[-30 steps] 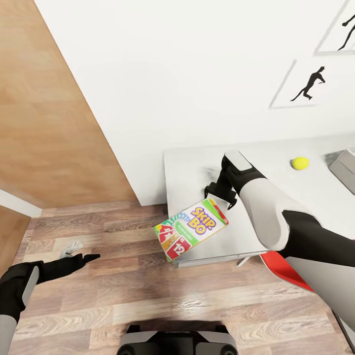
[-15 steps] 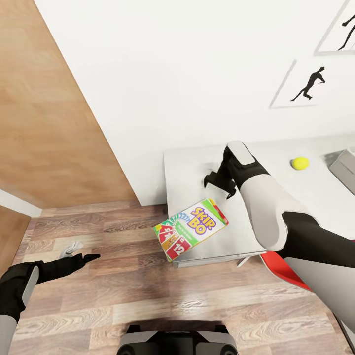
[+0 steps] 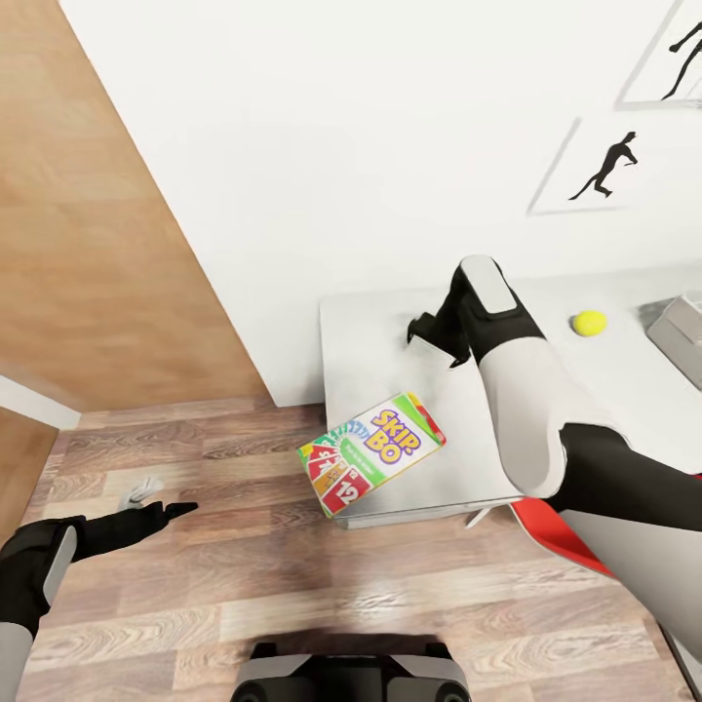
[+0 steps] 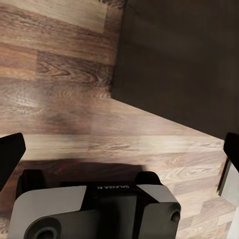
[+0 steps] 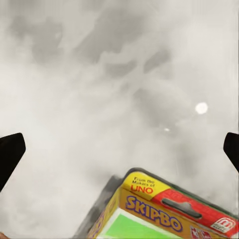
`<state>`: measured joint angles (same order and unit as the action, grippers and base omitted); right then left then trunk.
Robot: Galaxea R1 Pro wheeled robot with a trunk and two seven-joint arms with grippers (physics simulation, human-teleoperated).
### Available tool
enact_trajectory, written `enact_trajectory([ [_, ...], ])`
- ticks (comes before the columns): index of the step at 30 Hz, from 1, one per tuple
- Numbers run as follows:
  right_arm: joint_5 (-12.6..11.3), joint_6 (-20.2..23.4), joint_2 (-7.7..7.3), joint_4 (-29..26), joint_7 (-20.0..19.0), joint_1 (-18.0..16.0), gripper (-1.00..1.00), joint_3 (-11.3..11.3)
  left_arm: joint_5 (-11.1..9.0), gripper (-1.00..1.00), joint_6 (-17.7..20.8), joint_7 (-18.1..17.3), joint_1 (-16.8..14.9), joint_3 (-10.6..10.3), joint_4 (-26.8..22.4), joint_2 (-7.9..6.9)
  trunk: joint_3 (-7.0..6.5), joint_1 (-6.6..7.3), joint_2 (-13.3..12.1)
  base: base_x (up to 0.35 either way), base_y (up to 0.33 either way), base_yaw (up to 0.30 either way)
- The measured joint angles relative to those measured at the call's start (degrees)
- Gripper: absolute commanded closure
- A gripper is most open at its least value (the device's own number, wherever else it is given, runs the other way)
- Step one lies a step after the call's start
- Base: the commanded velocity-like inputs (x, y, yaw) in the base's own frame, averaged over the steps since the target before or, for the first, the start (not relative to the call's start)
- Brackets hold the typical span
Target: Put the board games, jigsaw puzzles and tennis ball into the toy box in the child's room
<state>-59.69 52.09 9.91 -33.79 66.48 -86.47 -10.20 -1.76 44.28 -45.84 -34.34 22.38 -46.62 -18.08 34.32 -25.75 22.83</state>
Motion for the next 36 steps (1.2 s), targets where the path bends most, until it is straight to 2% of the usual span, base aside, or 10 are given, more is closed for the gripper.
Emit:
enact_trajectory([
  [12, 0.0, 2.0, 0.05, -4.0, 0.0, 0.3, -1.00, 1.5, -0.1, -1.00, 0.1, -0.1, 0.0, 0.0, 0.0, -0.03, 0.00, 0.00, 0.0, 0.000, -0.033, 0.000],
  [17, 0.0, 3.4, 0.05, -5.5, 0.0, 0.3, -1.00, 1.7, -0.1, -1.00, 0.1, -1.4, 0.0, 0.0, 0.0, -0.09, 0.00, 0.00, 0.0, 0.000, 0.000, 0.000],
  [21, 0.0, 7.1, 0.05, -10.9, -0.6, 0.9, -1.00, 1.8, 0.0, -1.00, 0.1, -4.0, 0.0, -0.1, 0.0, -0.23, 0.00, 0.00, 0.0, 0.000, 0.000, 0.000],
  [25, -0.4, 7.6, 0.05, -15.5, -1.3, 1.1, -1.00, 2.5, 0.1, -1.00, 0.1, -5.7, 0.0, -0.1, 0.0, -0.40, 0.00, 0.00, 0.0, 0.000, 0.000, 0.000],
  [27, -1.6, 7.6, 0.05, -17.9, -1.5, 1.3, -1.00, 3.6, 0.1, -1.00, 0.1, -6.9, 0.0, -0.1, 0.0, -0.50, 0.00, 0.00, 0.0, 0.000, 0.000, 0.000],
  [30, -5.6, 7.5, 0.04, -21.5, -1.6, 2.5, -1.00, 5.6, 0.2, -1.00, 0.2, -8.9, 0.0, 0.0, 0.0, -0.61, 0.00, 0.00, 0.0, 0.000, 0.000, 0.000],
  [31, -8.6, 7.5, 0.04, -23.5, -1.6, 3.6, -1.00, 7.0, 0.2, -1.00, 0.2, -9.9, 0.0, 0.0, 0.0, -0.65, 0.00, 0.00, 0.0, 0.000, 0.000, 0.000],
  [33, -11.9, 7.5, 0.04, -25.8, -1.6, 4.9, -1.00, 8.7, 0.3, -1.00, 0.2, -10.9, 0.0, 0.0, 0.0, -0.73, 0.00, 0.00, 0.0, 0.000, 0.000, 0.000],
  [35, -18.8, 7.5, 0.09, -31.0, -1.6, 7.6, -1.00, 12.3, 0.3, -1.00, 0.2, -12.2, 0.0, 0.0, 0.0, -1.08, 0.00, 0.00, 0.0, 0.000, 0.000, 0.000],
  [36, -20.5, 7.5, 0.09, -32.6, -1.6, 8.2, -1.00, 13.2, 0.3, -1.00, 0.2, -12.4, 0.0, 0.0, 0.0, -1.15, 0.00, 0.00, 0.0, 0.000, 0.000, 0.000],
])
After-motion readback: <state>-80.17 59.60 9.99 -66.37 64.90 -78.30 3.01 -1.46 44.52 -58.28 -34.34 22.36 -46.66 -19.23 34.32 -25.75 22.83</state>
